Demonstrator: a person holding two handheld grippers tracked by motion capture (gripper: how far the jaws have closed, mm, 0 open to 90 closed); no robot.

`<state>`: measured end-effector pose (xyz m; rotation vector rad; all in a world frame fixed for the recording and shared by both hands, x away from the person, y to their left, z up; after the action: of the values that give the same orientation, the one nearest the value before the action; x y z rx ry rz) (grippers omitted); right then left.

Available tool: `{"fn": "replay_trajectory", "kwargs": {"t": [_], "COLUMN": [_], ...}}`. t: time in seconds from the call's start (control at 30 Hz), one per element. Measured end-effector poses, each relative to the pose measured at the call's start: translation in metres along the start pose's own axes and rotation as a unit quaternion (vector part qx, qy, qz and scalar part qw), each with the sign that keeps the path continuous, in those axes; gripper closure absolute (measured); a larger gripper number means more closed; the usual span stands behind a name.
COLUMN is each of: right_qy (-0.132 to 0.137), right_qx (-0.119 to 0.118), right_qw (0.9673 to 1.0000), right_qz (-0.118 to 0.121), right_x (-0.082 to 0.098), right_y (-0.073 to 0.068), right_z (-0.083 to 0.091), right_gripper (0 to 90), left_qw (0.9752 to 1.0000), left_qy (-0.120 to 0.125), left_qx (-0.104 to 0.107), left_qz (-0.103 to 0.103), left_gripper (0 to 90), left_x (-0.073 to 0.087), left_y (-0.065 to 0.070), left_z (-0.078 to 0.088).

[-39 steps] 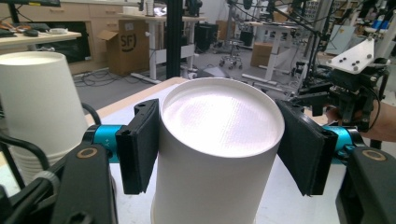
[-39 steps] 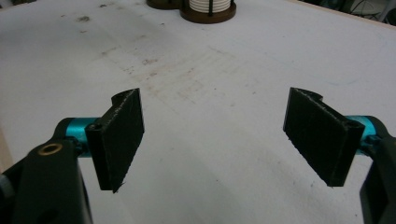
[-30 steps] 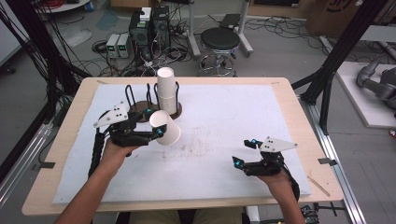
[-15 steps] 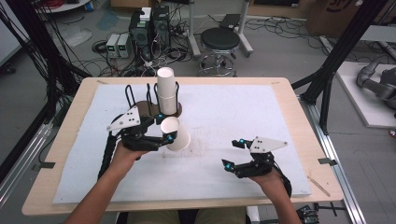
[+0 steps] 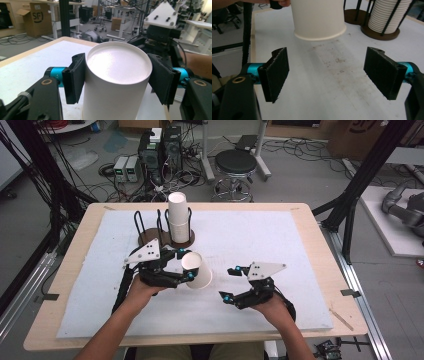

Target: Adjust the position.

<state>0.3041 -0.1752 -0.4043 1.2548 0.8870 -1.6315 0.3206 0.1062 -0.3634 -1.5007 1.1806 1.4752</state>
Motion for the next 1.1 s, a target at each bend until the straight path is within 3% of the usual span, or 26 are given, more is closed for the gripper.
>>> {"fn": "replay_trajectory", "kwargs": {"t": [0.1,0.67,1.1], "right_qy": [-0.004,0.006,0.026], "right_qx": [-0.013,-0.041,-0.06], "right_qw": [0.9999,0.9991,0.9979], "right_qz": [0.005,0.009,0.006], "right_x": [0.001,0.002,0.001], "right_y": [0.001,-0.005,-0.009], "right_z": [-0.011,-0.015,-0.019], "right_gripper": [20.7,20.7,22.0], "left_qw": [0.9999,0.998,0.9965], "left_qy": [-0.003,-0.017,0.0], "left_qx": [0.01,0.06,0.08], "left_qz": [0.002,0.012,0.023], "left_gripper": [34.3,34.7,35.0], "left_x": [0.001,0.008,0.008], "left_y": [0.004,0.018,0.021], "left_z": [-0.004,-0.026,-0.03]}}
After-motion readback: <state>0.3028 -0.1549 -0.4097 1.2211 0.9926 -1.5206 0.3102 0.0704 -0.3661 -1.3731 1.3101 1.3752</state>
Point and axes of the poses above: each handheld gripper's, and its own axes: z roughly backward along the jaws, x roughly out of its underside, y roughly to its right, the point moved 2 cm from there along -z, roughly forward along the jaws, and after that the axes turned 13 degrees about y, right-handed, at the moved point
